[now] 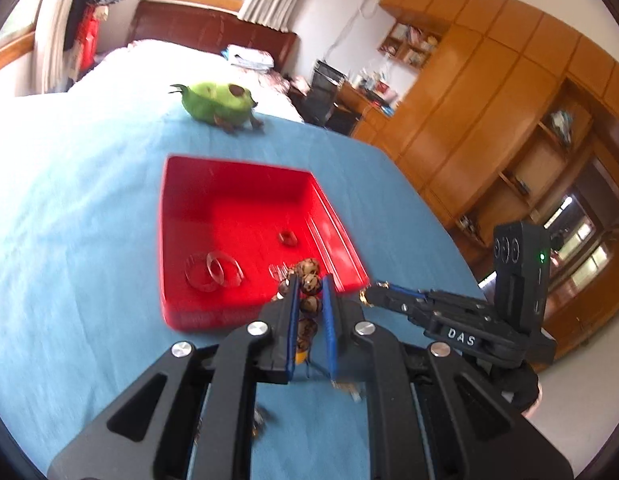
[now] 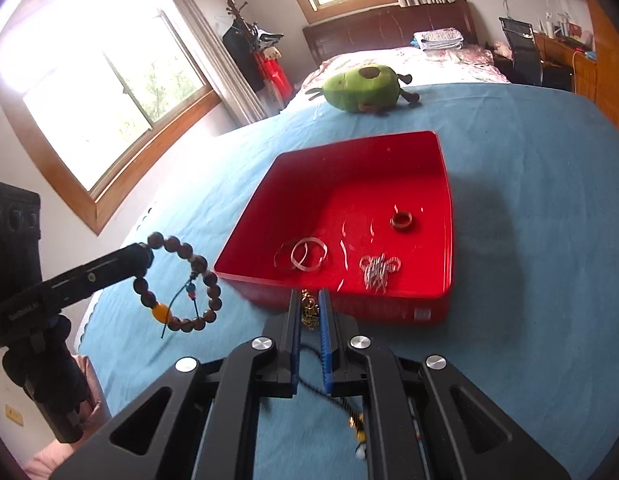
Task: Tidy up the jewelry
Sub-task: 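Carry the bracelet and small gold pendant into the red box and open both tools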
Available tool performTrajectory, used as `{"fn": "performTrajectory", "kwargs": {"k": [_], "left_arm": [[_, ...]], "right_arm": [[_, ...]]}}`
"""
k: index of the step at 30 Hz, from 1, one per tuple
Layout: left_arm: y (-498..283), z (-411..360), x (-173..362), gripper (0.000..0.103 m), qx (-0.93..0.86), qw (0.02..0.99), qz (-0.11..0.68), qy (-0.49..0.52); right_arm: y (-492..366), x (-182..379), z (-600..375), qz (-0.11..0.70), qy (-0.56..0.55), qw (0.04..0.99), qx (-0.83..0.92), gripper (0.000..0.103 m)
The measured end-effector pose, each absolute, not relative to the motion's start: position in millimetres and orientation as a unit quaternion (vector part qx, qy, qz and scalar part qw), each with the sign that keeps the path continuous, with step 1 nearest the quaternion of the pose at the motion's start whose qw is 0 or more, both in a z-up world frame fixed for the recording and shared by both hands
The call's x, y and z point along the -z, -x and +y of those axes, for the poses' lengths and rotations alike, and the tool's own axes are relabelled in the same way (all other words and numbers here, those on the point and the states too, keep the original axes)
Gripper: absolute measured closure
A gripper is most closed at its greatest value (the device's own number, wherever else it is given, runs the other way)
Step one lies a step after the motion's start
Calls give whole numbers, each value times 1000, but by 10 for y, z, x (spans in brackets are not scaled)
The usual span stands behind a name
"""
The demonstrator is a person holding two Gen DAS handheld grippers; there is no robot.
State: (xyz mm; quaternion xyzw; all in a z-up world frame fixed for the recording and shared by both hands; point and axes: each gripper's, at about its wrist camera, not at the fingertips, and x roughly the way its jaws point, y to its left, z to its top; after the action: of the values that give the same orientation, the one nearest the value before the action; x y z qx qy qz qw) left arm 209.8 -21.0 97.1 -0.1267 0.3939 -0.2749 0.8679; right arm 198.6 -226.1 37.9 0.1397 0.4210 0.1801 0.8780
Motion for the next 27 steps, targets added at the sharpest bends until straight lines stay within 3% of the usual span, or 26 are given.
{"fn": "performTrajectory", "kwargs": {"k": [10,27], "left_arm": [[-2939,-184,-593,93,220,866,423,151],[-3258,-287,-145,93,207,847,471,133]], "right_arm": [[-2713,2,-2256,465,-140,864,-132,95],[-2855,339,-2179,495,-112,854,-112,95]]}}
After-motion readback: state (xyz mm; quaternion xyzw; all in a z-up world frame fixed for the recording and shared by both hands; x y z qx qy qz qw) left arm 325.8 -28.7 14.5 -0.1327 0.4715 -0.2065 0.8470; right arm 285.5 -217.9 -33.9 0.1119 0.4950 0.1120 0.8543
